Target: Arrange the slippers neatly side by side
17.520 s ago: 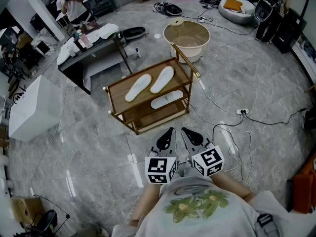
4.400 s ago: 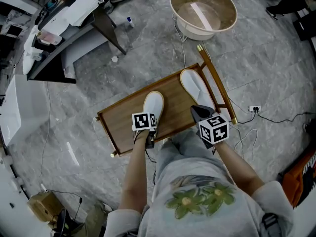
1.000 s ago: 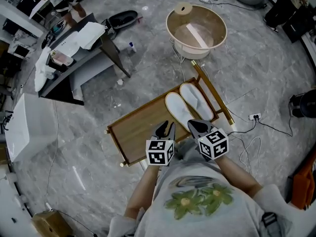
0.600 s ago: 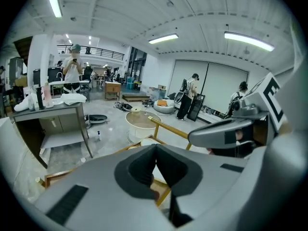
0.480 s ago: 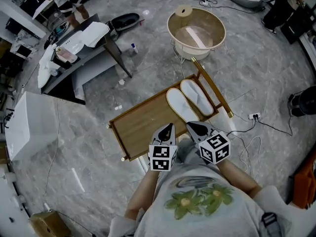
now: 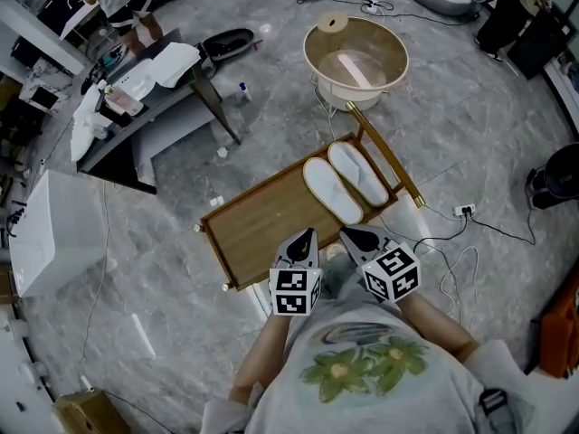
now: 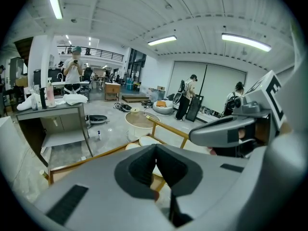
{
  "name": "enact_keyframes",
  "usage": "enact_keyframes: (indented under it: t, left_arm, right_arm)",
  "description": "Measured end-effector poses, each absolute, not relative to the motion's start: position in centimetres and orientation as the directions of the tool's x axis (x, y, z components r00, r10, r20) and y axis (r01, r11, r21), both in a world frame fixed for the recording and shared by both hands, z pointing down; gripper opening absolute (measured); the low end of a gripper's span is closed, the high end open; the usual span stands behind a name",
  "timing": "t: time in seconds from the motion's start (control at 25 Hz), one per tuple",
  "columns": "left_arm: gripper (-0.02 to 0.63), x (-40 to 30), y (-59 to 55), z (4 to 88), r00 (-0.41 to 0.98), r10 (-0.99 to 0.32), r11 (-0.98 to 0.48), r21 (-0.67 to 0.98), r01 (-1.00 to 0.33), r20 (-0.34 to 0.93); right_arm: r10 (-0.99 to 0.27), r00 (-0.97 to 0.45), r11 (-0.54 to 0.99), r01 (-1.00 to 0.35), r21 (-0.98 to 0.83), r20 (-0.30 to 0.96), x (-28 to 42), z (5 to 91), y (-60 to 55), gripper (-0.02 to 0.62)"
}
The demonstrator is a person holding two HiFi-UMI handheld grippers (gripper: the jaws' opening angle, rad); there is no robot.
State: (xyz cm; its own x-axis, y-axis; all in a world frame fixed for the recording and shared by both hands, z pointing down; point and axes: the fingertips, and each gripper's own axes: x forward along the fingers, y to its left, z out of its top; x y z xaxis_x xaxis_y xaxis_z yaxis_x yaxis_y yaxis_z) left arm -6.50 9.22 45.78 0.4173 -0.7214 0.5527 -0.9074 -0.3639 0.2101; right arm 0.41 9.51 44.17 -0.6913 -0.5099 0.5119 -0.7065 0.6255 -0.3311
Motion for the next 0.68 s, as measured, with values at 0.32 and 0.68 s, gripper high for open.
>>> enact_keyframes:
  t: [0.32,0.68]
  left_arm:
    - [0.015,-6.7,10.1,45.2,0.416,-0.727,-0.358,0.215,-0.909,0.546]
    - [0.015,-7.0,10.8,45.4,0.413,-0.729,-0.353,0.217,-0.910,0.545]
  right_arm:
    - [-0.513,-0.680,0.627,-0.714,-0.312,0.524,0.5,43.9,10.3,0.005]
    - [-0.513,-0.679,0.632,-0.712,-0.305,0.525,0.4,44.1,10.7,0.005]
